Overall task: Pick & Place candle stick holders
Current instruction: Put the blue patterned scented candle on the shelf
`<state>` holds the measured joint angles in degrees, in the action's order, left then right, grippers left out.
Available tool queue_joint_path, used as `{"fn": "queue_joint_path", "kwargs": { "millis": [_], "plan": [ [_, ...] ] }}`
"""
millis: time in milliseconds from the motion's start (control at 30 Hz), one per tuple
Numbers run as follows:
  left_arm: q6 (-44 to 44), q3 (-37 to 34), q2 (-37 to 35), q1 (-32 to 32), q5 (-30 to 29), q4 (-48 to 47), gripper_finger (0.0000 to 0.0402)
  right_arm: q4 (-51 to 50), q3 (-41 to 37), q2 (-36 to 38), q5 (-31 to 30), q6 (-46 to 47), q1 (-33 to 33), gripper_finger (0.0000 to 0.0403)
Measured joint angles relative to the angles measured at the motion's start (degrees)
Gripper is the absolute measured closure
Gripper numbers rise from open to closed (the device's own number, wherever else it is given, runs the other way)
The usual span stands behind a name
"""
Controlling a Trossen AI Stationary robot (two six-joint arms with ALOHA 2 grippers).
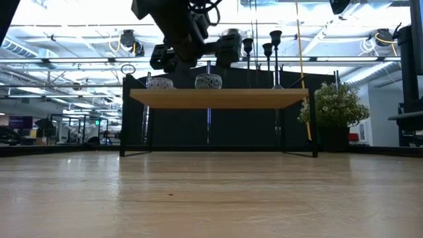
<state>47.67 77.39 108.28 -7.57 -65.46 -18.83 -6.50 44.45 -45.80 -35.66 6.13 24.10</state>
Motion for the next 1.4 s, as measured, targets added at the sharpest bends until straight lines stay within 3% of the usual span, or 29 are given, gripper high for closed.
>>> {"fn": "queue_joint_path", "kwargs": {
  "millis": [1200,1400],
  "plan": [
    [0.6,0.0,1.4,5.8,4.4,1.1,0.0042,-0.2,0.0,0.0,0.0,0.7,0.0,0.0403],
    [2.2,0.0,1.4,5.7,4.6,-0.6,0.0077,-0.2,0.0,0.0,-0.2,0.7,0.0,0.0403]
  ]
}}
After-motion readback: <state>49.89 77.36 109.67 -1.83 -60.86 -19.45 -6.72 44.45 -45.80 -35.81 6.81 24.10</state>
